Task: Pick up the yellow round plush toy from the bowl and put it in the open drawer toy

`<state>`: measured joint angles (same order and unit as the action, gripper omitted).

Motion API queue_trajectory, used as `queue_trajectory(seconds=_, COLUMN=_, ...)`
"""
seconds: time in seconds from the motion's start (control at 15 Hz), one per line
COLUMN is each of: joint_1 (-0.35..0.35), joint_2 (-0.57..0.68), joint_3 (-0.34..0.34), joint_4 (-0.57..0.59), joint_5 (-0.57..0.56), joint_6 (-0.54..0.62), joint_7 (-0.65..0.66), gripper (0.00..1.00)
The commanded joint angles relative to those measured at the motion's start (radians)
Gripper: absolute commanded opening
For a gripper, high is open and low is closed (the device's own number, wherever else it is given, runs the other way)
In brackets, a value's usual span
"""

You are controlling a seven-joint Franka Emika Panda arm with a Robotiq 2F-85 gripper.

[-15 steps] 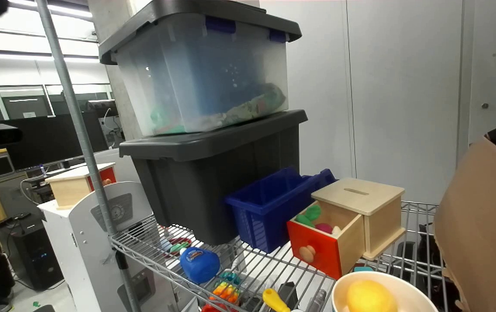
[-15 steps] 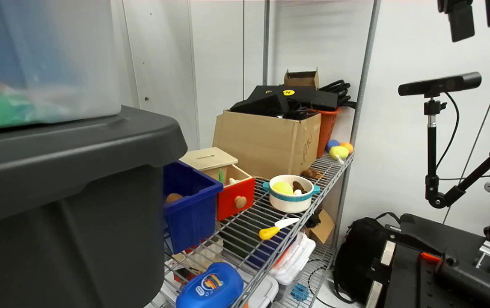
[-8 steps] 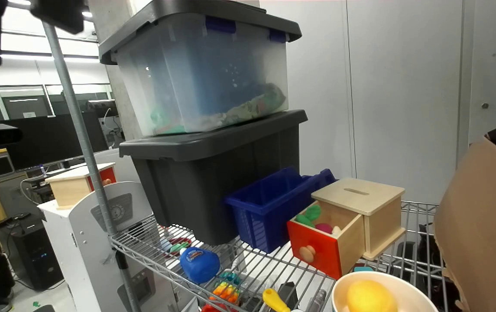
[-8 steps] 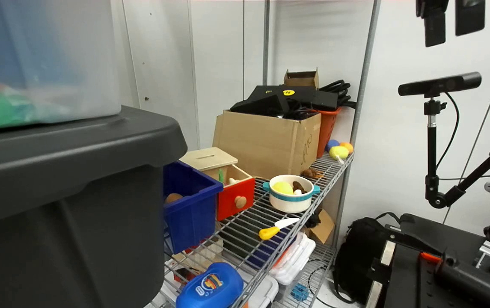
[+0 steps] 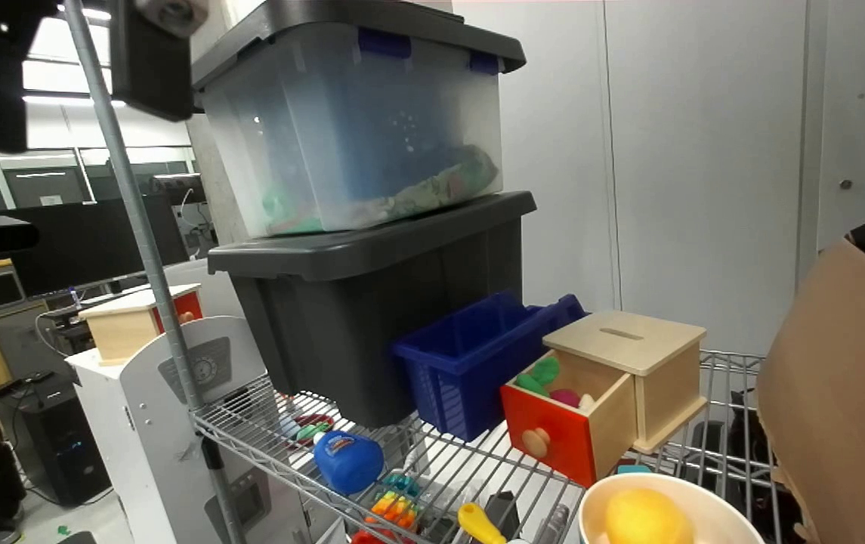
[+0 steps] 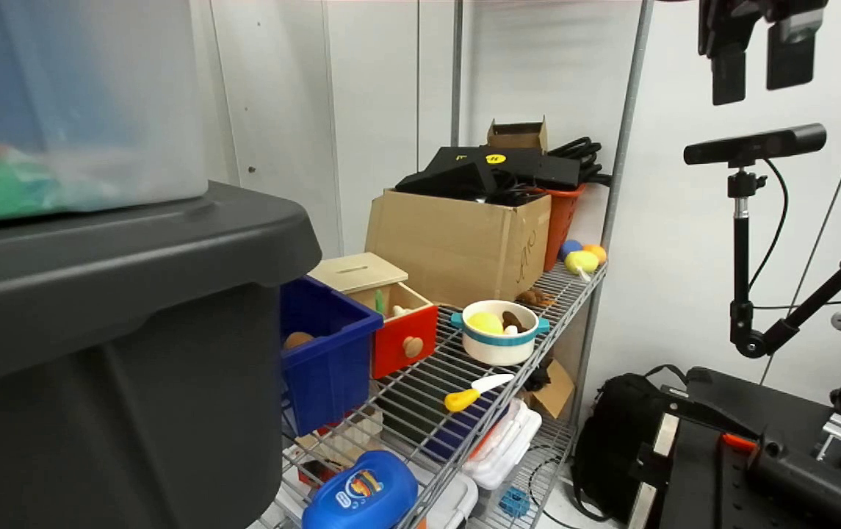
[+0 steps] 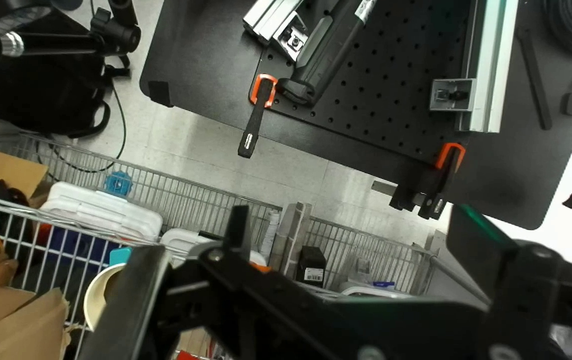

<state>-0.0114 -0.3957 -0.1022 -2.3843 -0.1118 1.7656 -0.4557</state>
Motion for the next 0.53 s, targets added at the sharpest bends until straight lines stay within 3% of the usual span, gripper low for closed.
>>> queue_trajectory(seconds=0.0, joint_1=0.0, joint_2=0.025, joint_3=-0.028, joint_4=-0.003, joint_5=0.014, joint_6=0.021, joint_7=-0.014, gripper=1.0)
queue_trajectory(seconds=0.47, joint_1=-0.01, joint_2=0.097, joint_3=-0.003, joint_4=0.034, joint_5=-0.043, joint_6=0.0, joint_7=0.071, gripper=1.0)
